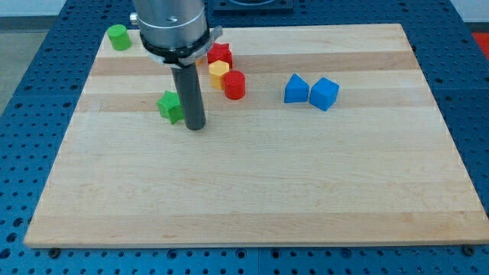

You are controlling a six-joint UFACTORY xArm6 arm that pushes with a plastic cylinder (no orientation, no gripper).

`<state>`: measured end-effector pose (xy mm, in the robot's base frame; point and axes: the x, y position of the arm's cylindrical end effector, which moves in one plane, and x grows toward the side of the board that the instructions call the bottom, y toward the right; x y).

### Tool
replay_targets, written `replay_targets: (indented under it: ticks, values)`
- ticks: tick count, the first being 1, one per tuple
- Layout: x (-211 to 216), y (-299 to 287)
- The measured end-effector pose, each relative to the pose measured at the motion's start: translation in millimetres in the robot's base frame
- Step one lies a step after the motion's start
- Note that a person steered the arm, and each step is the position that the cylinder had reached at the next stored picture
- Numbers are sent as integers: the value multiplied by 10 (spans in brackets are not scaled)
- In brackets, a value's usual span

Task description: Push the green star into the green circle

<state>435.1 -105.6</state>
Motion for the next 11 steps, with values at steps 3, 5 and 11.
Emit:
replay_targets:
  ticks: [3, 5, 11]
  values:
    - [-337, -225]
    - [-515, -553]
    - [-1388, -903]
